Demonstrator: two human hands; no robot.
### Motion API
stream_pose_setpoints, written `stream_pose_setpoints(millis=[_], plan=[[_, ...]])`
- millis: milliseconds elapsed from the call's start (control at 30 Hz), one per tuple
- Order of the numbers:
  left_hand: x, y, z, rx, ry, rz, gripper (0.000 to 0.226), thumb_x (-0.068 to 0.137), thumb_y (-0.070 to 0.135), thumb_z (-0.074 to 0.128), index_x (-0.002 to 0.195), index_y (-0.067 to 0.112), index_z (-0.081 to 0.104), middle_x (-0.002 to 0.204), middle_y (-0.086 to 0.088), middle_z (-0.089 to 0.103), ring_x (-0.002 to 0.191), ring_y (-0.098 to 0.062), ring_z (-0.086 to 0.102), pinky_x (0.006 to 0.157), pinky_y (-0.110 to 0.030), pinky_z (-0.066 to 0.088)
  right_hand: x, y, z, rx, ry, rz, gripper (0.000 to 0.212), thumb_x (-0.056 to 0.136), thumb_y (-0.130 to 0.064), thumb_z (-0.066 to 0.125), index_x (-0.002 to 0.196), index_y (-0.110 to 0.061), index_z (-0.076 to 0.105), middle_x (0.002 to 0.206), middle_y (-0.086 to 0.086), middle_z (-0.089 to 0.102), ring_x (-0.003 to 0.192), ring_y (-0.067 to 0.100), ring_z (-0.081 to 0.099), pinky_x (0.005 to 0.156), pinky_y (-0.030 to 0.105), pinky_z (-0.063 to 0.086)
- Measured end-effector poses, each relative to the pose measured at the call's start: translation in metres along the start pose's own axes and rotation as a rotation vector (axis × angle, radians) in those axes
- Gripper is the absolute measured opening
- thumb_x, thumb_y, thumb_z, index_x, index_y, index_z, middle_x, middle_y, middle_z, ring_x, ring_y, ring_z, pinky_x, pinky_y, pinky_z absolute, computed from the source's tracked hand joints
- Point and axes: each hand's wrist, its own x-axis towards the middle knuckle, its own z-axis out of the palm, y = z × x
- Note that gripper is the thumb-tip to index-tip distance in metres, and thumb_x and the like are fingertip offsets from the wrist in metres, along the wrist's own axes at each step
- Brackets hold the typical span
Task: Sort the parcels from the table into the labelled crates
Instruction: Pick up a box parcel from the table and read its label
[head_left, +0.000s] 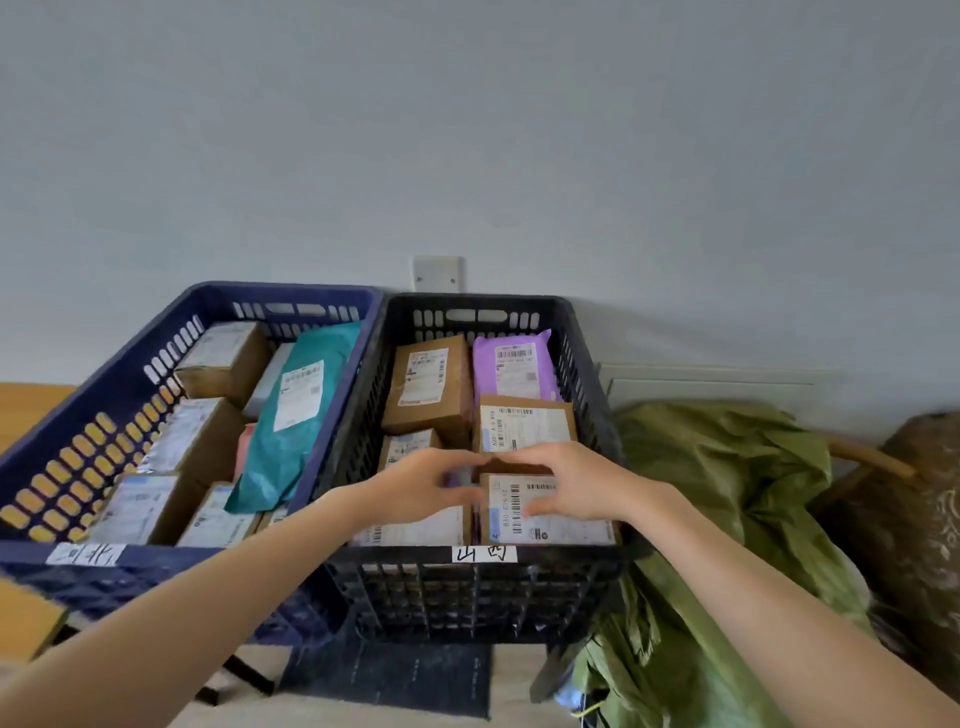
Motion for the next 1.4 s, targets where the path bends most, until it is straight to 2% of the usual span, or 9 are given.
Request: stream_pose_setpoints(millis=[167,367,433,567,633,700,867,1200,1400], plan=[[-0.028,-0.012,-0.026,0.013,0.205,-0.057,0.045,0.094,0.038,0.056,0.138,0.034,0.047,0.137,0.012,0.052,0.119,-0.002,0.048,0.098,-0.021,0.039,0.028,-0.018,0.003,0.047,0.016,-0.093,0.065,0.086,-0.026,0.071,0.144,-0.033,0.041,0.146,-0.008,0.046,0.134,0.010,0.042,0.109,0.031,0.038],[-0.070,-0.036,-0.065,0.040,0.366,-0.148,0.042,0.096,0.038,0.054,0.138,0.037,0.047,0.134,0.019,0.049,0.117,0.005,0.039,0.092,-0.016,0.030,0.060,-0.054,0.015,0.136,0.089,-0.165,0.061,0.087,-0.025,0.070,0.141,-0.032,0.044,0.139,-0.009,0.052,0.123,0.004,0.048,0.097,0.023,0.041],[-0.087,-0.049,-0.075,0.044,0.423,-0.181,0.041,0.096,0.037,0.054,0.137,0.036,0.048,0.137,0.012,0.051,0.123,-0.005,0.043,0.098,-0.024,0.035,0.074,-0.075,0.021,0.147,0.098,-0.207,0.060,0.087,-0.023,0.069,0.141,-0.029,0.044,0.141,-0.007,0.051,0.119,0.000,0.046,0.098,0.022,0.041],[-0.128,-0.077,-0.097,0.022,0.486,-0.245,0.041,0.098,0.031,0.051,0.138,0.030,0.048,0.137,-0.002,0.054,0.120,-0.017,0.053,0.095,-0.029,0.045,0.107,-0.127,0.039,0.155,0.102,-0.252,0.057,0.089,-0.021,0.068,0.141,-0.029,0.045,0.143,-0.004,0.049,0.125,0.011,0.049,0.102,0.034,0.046],[-0.158,-0.099,-0.111,-0.017,0.534,-0.247,0.038,0.098,0.025,0.052,0.135,0.030,0.051,0.132,0.011,0.057,0.114,-0.001,0.054,0.091,-0.014,0.046,0.128,-0.163,0.052,0.144,0.096,-0.292,0.055,0.090,-0.021,0.067,0.141,-0.027,0.046,0.144,-0.003,0.047,0.126,0.013,0.049,0.103,0.035,0.046],[-0.178,-0.115,-0.122,-0.012,0.574,-0.241,0.036,0.098,0.023,0.053,0.133,0.031,0.053,0.129,0.019,0.052,0.110,0.014,0.044,0.086,0.000,0.034,0.143,-0.186,0.060,0.155,0.086,-0.316,0.054,0.091,-0.020,0.066,0.141,-0.026,0.046,0.144,-0.004,0.047,0.125,0.011,0.048,0.104,0.035,0.045],[-0.244,-0.175,-0.160,-0.021,0.635,-0.338,0.041,0.098,0.027,0.052,0.139,0.031,0.048,0.144,0.011,0.047,0.132,-0.008,0.042,0.099,-0.020,0.034,0.187,-0.265,0.095,0.197,0.040,-0.315,0.049,0.092,-0.020,0.063,0.139,-0.022,0.048,0.140,0.000,0.051,0.116,0.010,0.053,0.092,0.022,0.043],[-0.380,-0.304,-0.234,-0.068,0.791,-0.431,0.039,0.097,0.032,0.053,0.135,0.038,0.049,0.139,0.009,0.052,0.131,-0.014,0.044,0.100,-0.027,0.039,0.271,-0.441,0.189,0.323,-0.024,-0.308,0.049,0.093,-0.023,0.063,0.140,-0.019,0.046,0.141,0.006,0.048,0.114,0.018,0.059,0.095,0.036,0.050],[-0.450,-0.384,-0.256,-0.109,0.817,-0.509,0.039,0.098,0.031,0.051,0.137,0.036,0.047,0.143,0.005,0.048,0.134,-0.015,0.042,0.097,-0.026,0.040,0.314,-0.522,0.247,0.342,-0.006,-0.318,0.046,0.094,-0.025,0.062,0.138,-0.019,0.050,0.136,0.003,0.053,0.105,0.011,0.059,0.077,0.020,0.046]])
